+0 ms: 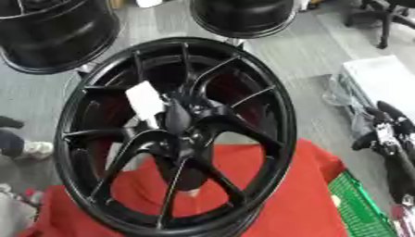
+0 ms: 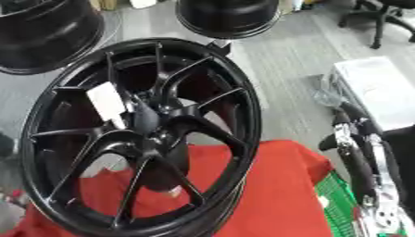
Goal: Pull the pin out of the wheel hub.
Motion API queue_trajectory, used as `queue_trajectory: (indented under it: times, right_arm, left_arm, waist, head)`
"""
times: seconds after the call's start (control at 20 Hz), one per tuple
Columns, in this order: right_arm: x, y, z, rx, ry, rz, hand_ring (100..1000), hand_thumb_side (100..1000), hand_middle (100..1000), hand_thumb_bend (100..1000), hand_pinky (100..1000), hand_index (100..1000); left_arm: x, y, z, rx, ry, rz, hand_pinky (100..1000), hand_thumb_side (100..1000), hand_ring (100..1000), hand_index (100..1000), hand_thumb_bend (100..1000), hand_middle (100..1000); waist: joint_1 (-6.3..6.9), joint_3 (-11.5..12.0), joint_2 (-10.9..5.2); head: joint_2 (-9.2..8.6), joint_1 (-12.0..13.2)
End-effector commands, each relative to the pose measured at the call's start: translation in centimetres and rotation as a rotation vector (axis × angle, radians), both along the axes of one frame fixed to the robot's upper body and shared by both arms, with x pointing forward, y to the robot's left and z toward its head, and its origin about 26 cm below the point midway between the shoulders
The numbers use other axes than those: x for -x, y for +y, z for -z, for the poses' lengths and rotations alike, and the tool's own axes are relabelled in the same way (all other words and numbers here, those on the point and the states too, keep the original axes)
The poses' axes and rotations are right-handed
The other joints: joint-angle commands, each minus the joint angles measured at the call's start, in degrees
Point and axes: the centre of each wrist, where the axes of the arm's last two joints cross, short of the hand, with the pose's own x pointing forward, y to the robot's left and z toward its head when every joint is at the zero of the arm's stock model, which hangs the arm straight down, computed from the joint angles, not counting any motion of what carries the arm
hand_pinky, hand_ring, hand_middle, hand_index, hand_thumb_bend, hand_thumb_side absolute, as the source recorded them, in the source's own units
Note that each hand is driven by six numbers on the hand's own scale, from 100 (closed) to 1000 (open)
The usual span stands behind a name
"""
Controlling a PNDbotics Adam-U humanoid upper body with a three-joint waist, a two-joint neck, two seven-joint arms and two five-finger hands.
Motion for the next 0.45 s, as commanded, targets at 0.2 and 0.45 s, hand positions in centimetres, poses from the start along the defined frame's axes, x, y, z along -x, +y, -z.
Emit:
queue_trajectory:
  times: [0.2,0.45]
  right_arm:
    - [0.0,0.3,-0.7,-0.002,-0.028,-0.015,425,644,811,100,444,887]
    - [-0.1,0.3,-0.8,-0.003,-0.03,-0.018,425,635,811,100,444,887]
  left_arm:
    - [1.3,-3.4,-0.4,0.449,0.036,-0.016,627,972,474,748,157,641]
    - [1.5,-5.4,0.0,0.604,0.088,-0.048,626,973,471,737,160,622]
  waist:
    - [-0.58,0.33,-0.31]
    - [-0.74,0.63,-0.2]
  head:
    - [-1.08,0.48]
    - [-1.02,0.95]
